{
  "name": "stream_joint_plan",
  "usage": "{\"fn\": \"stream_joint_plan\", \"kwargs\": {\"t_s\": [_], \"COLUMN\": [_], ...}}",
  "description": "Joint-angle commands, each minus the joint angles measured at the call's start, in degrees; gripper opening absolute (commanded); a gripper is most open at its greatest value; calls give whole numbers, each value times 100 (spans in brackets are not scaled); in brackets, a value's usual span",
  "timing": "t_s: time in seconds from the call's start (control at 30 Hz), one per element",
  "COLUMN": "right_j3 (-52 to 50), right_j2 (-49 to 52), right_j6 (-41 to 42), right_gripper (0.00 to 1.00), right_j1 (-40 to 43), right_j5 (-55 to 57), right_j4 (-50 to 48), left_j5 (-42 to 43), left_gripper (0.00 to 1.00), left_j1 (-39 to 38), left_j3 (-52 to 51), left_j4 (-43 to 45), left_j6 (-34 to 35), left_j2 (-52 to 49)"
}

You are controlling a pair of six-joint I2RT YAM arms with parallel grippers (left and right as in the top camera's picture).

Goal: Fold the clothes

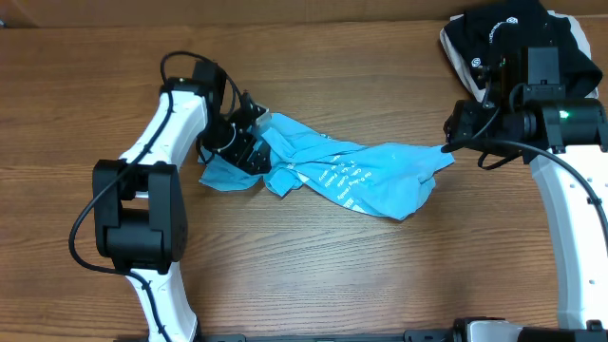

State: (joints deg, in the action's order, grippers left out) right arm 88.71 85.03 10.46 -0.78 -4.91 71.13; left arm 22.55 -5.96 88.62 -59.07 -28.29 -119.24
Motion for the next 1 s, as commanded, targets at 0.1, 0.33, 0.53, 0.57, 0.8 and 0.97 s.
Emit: {"fn": "stream_joint_plan", "kwargs": {"t_s": [0.1, 0.33, 0.53, 0.57, 0.8, 0.97], "right_j3": [11, 11, 11, 11, 11, 11], "right_j2": [2, 2, 2, 2, 2, 2], "right_j6": [4, 4, 2, 4, 4, 4], "right_gripper": [59, 62, 63, 63, 64, 65], "right_j1": [20, 20, 20, 20, 20, 22], "right_j5": [35, 35, 37, 37, 37, 37], "right_j4": [-22, -22, -48, -61, -74, -66], "left_j5": [129, 367, 278, 278, -181, 116], "left_gripper": [93, 93, 94, 94, 89, 87], "left_j1": [31, 31, 79, 79, 94, 162], "left_j3": [-111, 466, 1019, 1014, 448, 129], "left_j4": [409, -39, -817, -820, -129, 179], "left_j6": [-192, -179, -592, -651, -839, -839], "left_j2": [125, 129, 129, 129, 116, 118]}}
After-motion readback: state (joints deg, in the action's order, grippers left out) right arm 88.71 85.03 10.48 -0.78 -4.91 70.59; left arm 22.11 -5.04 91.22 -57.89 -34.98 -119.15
